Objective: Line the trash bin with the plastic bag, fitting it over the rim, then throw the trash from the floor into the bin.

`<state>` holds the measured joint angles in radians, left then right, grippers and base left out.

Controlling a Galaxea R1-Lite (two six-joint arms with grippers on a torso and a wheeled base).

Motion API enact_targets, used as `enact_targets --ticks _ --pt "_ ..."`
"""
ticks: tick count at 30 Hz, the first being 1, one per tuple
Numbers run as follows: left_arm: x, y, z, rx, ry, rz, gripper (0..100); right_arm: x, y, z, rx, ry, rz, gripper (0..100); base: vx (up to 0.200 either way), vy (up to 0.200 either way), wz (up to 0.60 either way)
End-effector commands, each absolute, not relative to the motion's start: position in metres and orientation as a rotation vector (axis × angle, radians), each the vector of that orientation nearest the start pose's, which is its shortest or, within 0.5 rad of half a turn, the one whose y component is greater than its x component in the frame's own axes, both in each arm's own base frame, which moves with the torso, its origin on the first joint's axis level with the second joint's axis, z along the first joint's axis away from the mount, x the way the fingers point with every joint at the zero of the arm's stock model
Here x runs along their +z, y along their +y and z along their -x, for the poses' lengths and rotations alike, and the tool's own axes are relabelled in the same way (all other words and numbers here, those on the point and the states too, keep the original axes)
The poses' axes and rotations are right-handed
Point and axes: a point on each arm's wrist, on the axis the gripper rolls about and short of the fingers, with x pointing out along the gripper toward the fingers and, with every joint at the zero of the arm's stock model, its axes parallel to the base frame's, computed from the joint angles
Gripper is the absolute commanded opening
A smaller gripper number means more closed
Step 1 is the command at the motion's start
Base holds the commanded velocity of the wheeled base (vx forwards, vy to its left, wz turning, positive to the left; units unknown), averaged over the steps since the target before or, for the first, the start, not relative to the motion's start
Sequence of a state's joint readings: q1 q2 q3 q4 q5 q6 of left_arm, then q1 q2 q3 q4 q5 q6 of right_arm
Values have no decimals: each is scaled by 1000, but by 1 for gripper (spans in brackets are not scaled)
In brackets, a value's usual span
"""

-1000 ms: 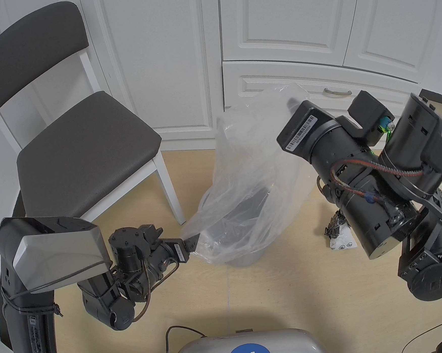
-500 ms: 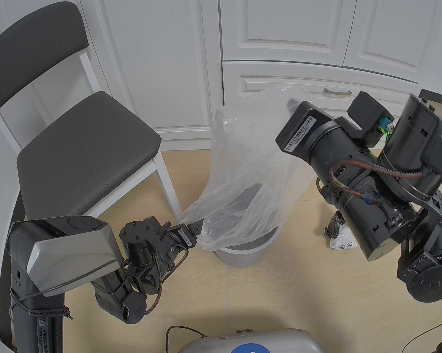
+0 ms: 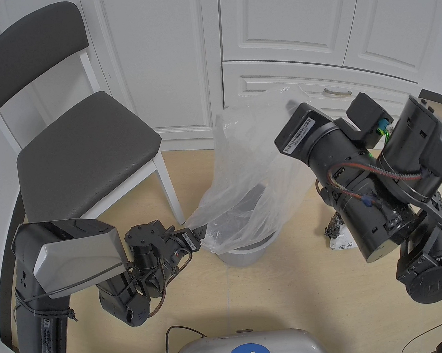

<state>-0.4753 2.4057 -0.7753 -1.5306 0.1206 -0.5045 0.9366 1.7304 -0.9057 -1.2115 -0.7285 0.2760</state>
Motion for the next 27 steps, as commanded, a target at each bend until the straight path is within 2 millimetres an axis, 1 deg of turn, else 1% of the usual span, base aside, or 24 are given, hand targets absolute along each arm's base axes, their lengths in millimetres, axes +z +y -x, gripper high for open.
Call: enact_targets --ticks 1,12,15,22,23,27 --pt "12 -177 -347 -325 184 469 100 254 244 -196 246 -228 -557 0 0 0 0" --pt "10 -186 -340 -349 200 470 100 252 250 -186 284 -214 -564 0 0 0 0" --pt "5 -190 -338 -356 215 465 100 251 251 -183 294 -208 -562 0 0 0 0" --pt "6 -192 -336 -363 215 463 100 250 253 -182 298 -204 -560 0 0 0 0" --pt "6 -192 -335 -364 217 462 0 250 253 -182 298 -204 -560 0 0 0 0" --pt "6 -193 -333 -369 222 460 0 250 252 -183 294 -205 -559 0 0 0 0"
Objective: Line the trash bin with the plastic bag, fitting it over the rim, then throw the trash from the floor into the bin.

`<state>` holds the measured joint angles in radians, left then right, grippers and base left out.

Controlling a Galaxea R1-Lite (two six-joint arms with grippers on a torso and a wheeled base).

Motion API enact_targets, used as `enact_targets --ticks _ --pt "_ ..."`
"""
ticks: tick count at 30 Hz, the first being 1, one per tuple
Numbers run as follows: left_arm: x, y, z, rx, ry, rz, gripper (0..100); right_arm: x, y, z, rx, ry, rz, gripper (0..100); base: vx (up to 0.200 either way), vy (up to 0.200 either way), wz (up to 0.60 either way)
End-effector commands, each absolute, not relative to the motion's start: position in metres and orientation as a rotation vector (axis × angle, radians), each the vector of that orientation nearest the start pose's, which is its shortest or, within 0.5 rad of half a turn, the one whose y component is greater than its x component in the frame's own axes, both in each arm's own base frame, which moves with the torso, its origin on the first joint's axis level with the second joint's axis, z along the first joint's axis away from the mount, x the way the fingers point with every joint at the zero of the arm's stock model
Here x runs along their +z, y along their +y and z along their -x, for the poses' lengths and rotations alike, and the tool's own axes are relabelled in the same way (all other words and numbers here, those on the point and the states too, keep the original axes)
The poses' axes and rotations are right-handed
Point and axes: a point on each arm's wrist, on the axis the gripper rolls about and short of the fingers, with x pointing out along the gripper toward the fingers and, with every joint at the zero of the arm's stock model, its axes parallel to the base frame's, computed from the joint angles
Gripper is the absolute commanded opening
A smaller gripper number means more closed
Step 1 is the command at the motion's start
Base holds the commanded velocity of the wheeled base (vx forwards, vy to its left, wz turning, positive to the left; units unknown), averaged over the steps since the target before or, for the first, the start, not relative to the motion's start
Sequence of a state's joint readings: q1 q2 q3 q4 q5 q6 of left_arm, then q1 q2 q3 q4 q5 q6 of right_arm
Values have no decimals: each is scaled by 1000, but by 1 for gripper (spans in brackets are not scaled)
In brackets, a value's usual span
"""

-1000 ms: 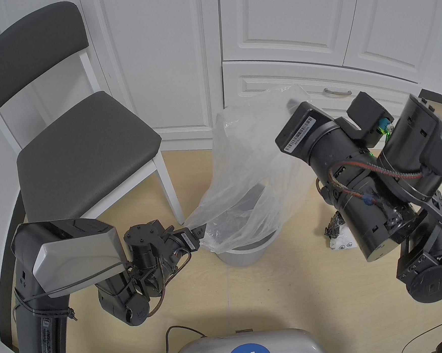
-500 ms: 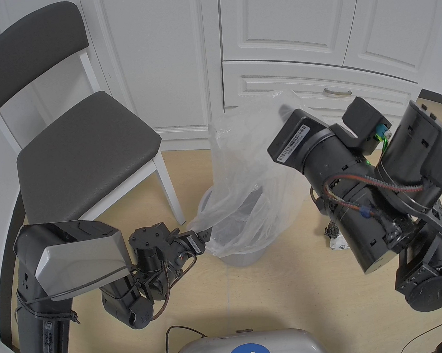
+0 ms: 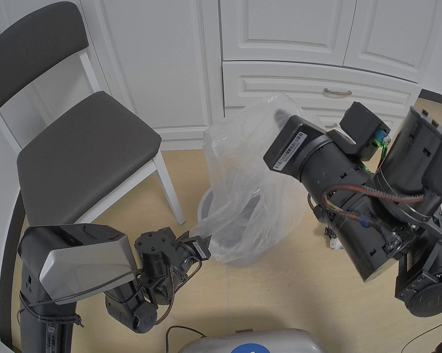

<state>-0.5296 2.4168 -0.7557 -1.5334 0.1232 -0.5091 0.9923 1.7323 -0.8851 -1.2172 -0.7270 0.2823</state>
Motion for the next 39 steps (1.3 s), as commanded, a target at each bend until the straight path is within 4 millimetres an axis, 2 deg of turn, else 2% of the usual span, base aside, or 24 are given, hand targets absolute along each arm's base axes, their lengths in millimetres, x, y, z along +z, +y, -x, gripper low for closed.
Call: enact_targets --ticks 1,6,7,9,14,21,25,30,33,39 --pt "7 -192 -332 -369 222 460 0 250 251 -185 288 -205 -557 0 0 0 0" --pt "10 -191 -330 -369 222 459 0 248 249 -189 272 -204 -547 0 0 0 0" --pt "17 -190 -326 -374 215 458 0 248 241 -200 234 -214 -535 0 0 0 0" --pt "19 -193 -323 -384 210 453 0 247 235 -207 209 -218 -523 0 0 0 0" --pt "31 -196 -314 -400 198 452 0 232 219 -217 145 -160 -414 0 0 0 0" --pt "72 -189 -303 -423 110 485 0 219 195 -223 118 -120 -298 0 0 0 0" --pt "105 -180 -288 -446 43 505 0 207 183 -225 78 -92 -204 0 0 0 0" --pt "131 -169 -274 -456 -29 471 0 200 168 -223 40 -75 -100 0 0 0 0" --pt "135 -164 -270 -450 -53 399 0 196 162 -222 23 -62 -60 0 0 0 0" --pt "128 -155 -261 -427 -52 203 0 183 153 -220 -10 -25 38 0 0 0 0"
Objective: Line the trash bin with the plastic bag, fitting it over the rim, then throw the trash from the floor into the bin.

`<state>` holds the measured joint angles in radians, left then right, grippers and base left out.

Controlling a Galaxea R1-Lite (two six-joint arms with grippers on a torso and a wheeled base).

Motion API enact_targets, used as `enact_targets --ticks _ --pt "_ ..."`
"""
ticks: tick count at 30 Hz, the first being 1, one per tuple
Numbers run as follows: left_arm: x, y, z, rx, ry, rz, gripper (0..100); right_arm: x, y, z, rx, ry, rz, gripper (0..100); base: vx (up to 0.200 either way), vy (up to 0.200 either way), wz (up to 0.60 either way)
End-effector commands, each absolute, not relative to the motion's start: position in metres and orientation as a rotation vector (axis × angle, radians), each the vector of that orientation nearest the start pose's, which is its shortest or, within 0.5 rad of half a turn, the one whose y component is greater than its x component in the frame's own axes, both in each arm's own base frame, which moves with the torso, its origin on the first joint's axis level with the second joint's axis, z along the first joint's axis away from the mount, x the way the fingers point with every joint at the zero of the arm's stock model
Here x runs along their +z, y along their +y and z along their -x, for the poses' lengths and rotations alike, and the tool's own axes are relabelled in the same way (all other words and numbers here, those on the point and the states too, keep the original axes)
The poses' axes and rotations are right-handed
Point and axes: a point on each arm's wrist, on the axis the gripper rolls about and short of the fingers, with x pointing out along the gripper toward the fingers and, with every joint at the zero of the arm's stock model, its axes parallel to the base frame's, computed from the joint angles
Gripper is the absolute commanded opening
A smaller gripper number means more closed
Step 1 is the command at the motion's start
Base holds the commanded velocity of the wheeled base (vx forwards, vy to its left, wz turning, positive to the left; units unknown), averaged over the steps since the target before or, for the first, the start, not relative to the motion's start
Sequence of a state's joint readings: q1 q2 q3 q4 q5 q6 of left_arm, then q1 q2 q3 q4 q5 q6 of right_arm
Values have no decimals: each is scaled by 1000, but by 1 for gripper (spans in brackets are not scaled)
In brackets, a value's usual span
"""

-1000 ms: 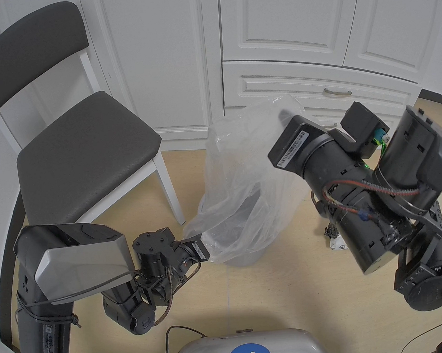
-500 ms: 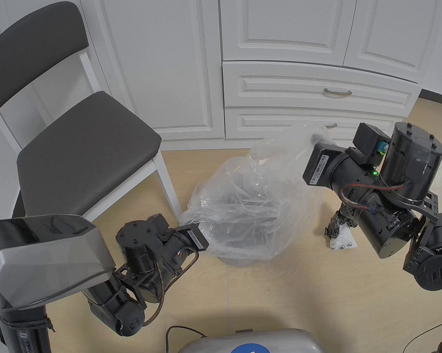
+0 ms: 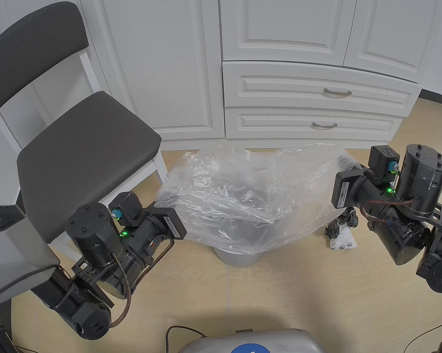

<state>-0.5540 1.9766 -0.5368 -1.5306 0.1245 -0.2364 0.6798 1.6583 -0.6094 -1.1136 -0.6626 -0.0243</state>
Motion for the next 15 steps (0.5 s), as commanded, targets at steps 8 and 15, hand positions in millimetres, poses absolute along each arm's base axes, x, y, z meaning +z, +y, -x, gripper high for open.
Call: enact_targets --ticks 8,15 --pt "129 -142 -258 -388 -63 111 0 174 145 -215 -21 6 102 0 0 0 0" --pt "132 -131 -259 -352 -86 41 0 169 135 -210 -35 25 164 0 0 0 0"
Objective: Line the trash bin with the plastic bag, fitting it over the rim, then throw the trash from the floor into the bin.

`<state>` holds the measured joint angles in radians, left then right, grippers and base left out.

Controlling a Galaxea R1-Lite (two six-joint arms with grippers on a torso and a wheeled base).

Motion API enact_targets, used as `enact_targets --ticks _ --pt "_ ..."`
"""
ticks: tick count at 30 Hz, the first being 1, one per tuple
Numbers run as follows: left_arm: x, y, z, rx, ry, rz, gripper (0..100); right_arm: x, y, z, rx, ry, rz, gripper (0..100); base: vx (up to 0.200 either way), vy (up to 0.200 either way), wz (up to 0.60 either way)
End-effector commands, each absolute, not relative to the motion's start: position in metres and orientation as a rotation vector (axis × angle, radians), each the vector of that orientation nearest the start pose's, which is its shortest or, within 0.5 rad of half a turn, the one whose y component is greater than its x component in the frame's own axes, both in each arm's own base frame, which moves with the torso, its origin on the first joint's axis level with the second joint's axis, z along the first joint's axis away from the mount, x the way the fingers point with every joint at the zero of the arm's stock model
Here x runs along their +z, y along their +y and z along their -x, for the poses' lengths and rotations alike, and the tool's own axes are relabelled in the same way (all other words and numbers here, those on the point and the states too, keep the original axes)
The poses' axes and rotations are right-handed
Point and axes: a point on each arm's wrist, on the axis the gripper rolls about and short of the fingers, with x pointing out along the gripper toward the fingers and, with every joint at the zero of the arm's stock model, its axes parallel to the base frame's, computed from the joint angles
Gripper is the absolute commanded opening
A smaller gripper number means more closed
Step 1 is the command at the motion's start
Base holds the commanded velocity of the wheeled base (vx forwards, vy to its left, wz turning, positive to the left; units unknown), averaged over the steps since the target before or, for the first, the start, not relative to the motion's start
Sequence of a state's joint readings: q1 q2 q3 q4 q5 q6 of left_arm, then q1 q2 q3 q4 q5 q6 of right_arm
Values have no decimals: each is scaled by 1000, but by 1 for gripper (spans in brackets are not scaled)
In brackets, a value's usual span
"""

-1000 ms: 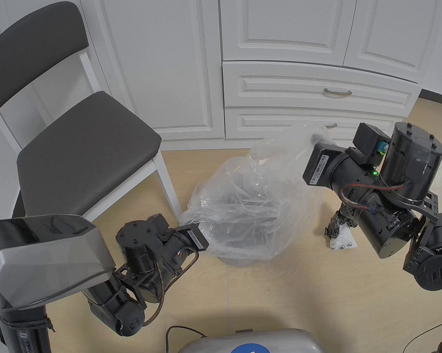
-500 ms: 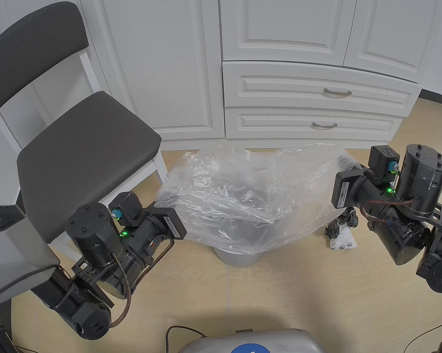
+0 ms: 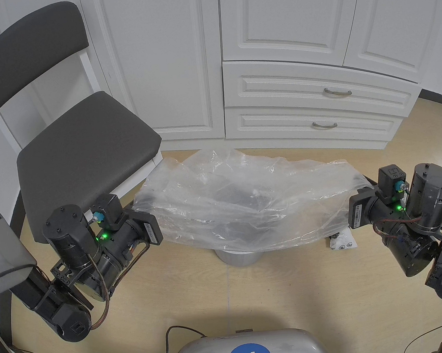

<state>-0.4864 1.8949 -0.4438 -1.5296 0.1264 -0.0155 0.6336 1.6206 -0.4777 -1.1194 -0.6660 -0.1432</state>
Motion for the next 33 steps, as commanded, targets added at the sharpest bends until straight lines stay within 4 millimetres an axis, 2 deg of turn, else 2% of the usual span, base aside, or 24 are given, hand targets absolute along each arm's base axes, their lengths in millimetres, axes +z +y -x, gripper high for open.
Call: enact_targets --ticks 1,7,23,28,33 --pt "133 -131 -260 -350 -89 42 0 168 135 -209 -30 27 172 0 0 0 0" --pt "133 -128 -262 -338 -91 42 0 159 133 -206 -27 57 217 0 0 0 0" --pt "135 -121 -269 -309 -104 46 0 159 128 -201 -37 62 258 0 0 0 0" --pt "136 -124 -267 -323 -106 47 0 160 133 -201 -10 49 246 0 0 0 0" --pt "134 -135 -261 -364 -98 49 0 162 140 -201 9 -7 212 0 0 0 0"
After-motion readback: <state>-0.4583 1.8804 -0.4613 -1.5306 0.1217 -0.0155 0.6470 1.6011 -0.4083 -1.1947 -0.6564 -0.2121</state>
